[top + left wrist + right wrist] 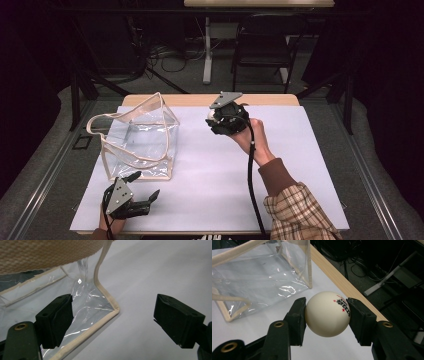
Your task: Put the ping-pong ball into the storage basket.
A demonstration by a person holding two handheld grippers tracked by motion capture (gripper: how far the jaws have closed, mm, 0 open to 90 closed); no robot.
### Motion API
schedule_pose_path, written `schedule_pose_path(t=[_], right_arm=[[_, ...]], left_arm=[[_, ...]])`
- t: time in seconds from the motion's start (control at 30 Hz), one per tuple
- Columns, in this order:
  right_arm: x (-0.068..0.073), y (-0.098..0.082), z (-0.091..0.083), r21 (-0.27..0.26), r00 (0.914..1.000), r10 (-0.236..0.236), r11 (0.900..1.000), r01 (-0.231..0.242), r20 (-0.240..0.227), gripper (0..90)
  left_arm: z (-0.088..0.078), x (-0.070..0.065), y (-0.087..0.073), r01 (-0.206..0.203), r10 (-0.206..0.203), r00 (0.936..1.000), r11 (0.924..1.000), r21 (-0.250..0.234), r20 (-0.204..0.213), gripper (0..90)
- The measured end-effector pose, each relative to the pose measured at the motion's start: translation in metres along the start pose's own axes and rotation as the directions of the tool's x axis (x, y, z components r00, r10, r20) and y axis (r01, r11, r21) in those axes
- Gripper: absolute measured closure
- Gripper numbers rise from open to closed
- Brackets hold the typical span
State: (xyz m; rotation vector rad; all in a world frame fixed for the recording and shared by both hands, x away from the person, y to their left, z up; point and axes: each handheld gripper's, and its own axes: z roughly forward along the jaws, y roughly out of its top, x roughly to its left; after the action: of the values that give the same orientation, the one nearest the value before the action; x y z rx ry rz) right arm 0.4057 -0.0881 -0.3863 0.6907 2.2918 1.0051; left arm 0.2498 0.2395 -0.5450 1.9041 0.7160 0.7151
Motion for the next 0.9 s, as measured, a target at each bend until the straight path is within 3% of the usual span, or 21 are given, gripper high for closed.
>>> schedule_pose_path(t=[0.9], right_arm=[[0.014, 0.018, 0.003, -0.030, 0.9993, -0.030, 0.999, 0.029, -0.022, 51.1]], left_arm=[[0.000, 0.000, 0.000, -0.003, 0.003, 1.0000, 1.0000, 0.001, 0.001, 16.0]])
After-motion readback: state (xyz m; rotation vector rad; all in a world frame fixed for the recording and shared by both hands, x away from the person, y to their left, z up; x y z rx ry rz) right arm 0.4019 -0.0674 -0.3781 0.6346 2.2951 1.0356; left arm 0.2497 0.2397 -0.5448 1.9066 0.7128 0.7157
